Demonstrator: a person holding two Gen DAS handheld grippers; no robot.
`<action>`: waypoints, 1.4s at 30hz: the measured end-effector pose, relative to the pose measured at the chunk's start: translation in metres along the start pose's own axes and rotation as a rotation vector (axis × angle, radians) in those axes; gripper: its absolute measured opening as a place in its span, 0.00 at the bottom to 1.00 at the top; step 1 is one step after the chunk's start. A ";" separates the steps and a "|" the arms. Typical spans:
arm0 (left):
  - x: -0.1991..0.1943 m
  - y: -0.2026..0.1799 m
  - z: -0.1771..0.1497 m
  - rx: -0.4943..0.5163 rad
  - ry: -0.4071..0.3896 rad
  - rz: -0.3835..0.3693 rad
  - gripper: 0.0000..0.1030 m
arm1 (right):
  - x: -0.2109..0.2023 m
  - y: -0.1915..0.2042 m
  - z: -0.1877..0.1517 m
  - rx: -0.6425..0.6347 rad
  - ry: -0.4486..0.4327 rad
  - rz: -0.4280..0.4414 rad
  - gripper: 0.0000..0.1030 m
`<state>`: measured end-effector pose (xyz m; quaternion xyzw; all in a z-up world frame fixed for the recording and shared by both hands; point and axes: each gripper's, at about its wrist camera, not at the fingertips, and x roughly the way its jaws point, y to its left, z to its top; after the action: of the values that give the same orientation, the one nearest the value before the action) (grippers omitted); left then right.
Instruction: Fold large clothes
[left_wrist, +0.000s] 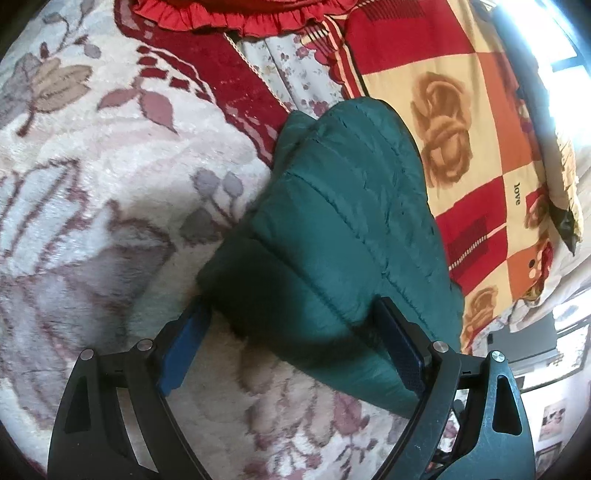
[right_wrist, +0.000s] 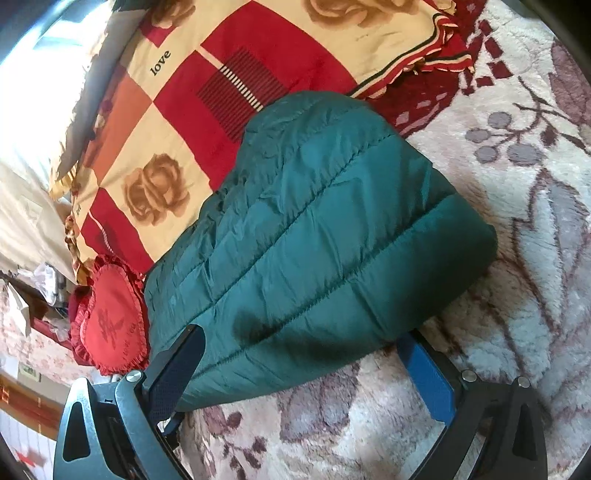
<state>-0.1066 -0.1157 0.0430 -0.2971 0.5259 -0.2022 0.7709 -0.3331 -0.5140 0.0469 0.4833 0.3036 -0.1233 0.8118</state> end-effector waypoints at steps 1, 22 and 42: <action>0.001 -0.001 0.000 0.001 -0.005 -0.001 0.87 | 0.001 0.000 0.001 0.000 -0.004 0.004 1.00; 0.019 -0.017 0.015 -0.053 -0.043 0.006 0.97 | 0.029 0.008 0.026 0.004 -0.044 0.018 1.00; 0.017 -0.033 0.021 0.034 -0.085 -0.033 0.56 | 0.034 0.039 0.036 -0.147 -0.044 -0.110 0.53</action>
<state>-0.0802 -0.1460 0.0591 -0.3007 0.4841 -0.2111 0.7941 -0.2740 -0.5220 0.0662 0.4024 0.3201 -0.1556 0.8434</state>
